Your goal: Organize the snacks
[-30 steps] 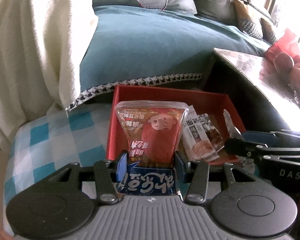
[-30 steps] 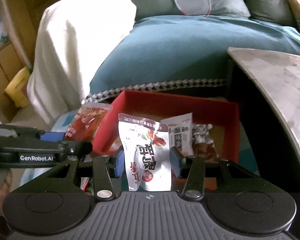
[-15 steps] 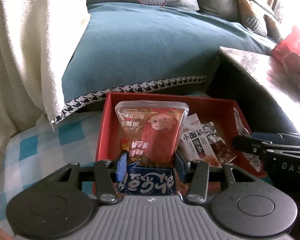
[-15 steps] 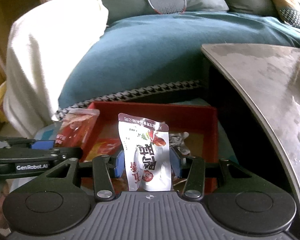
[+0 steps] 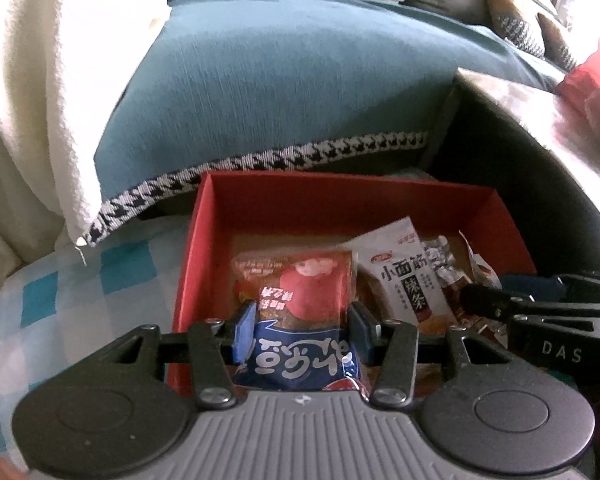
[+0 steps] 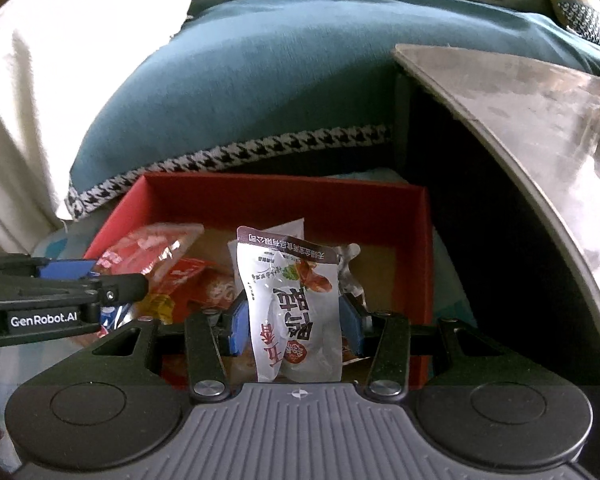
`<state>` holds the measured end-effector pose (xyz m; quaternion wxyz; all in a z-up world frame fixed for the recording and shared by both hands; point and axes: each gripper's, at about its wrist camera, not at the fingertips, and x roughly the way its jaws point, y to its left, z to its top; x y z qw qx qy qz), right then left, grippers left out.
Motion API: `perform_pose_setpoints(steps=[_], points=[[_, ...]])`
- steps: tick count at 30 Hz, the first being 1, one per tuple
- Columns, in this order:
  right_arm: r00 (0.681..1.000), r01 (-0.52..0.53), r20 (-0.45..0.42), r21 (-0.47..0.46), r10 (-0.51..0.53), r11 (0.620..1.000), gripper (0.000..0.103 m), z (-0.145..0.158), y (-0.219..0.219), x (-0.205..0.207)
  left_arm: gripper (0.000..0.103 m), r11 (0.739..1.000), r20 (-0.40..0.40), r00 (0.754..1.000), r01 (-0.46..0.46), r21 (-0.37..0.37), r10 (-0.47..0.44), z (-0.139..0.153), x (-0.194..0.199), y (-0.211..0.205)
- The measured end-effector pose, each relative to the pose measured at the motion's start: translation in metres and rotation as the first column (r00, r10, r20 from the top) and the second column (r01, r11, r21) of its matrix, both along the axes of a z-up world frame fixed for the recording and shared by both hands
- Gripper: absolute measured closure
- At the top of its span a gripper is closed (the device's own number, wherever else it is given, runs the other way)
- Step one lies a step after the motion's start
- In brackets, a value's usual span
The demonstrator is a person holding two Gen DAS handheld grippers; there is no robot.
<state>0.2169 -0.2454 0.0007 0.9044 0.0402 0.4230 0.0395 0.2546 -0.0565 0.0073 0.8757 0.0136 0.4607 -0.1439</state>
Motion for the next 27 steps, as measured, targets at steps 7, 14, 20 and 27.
perform_pose_setpoints(steps=[7, 14, 20, 27], points=[[1.0, 0.006, -0.03, -0.02, -0.006, 1.0, 0.048, -0.012, 0.0, 0.007, 0.062, 1.0, -0.007, 1.0, 0.007, 0.013, -0.006, -0.007, 0.003, -0.004], [0.999, 0.002, -0.051, -0.032, -0.004, 0.999, 0.048, -0.021, 0.004, 0.012, 0.062, 1.0, -0.013, 1.0, 0.007, 0.023, -0.007, -0.01, 0.006, -0.006], [0.997, -0.002, -0.073, -0.045, -0.001, 0.999, 0.047, -0.028, 0.007, 0.015, 0.062, 1.0, -0.015, 1.0, 0.009, 0.025, -0.009, -0.012, 0.005, -0.006], [0.997, -0.003, -0.074, -0.048, 0.0, 0.999, 0.043, -0.03, 0.008, 0.016, 0.062, 1.0, -0.017, 1.0, 0.012, 0.028, -0.011, -0.011, 0.005, -0.006]])
